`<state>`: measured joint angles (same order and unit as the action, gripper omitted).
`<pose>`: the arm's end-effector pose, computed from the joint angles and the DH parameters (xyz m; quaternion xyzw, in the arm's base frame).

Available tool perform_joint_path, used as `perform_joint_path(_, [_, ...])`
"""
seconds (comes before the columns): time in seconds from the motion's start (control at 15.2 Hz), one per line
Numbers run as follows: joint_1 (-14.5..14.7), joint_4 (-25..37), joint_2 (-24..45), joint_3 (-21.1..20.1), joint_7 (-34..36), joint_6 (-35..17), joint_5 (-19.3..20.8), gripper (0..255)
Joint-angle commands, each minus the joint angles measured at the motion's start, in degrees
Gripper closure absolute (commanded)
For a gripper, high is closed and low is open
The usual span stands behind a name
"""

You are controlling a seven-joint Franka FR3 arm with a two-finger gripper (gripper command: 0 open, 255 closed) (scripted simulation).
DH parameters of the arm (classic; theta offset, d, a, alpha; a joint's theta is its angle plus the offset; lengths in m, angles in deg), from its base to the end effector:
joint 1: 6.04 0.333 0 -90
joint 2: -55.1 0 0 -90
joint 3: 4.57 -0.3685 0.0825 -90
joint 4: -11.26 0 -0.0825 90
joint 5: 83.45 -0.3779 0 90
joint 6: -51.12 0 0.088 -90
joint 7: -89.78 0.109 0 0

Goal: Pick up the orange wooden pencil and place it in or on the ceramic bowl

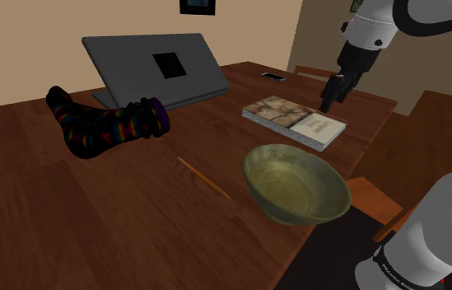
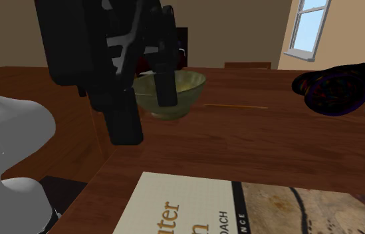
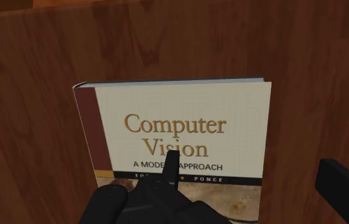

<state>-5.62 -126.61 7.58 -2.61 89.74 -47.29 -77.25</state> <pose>0.2645 -0.0219 0.6274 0.9967 -0.0043 0.0697 0.0419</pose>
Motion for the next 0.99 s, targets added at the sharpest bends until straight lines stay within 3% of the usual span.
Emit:
perform_joint_path(0.0, [0.0, 0.0, 0.0, 0.0, 0.0, 0.0, 0.0, 0])
perform_joint_path(0.92, [7.34, 5.75, 17.07, -9.49, 11.28, -8.7, -12.86, 0])
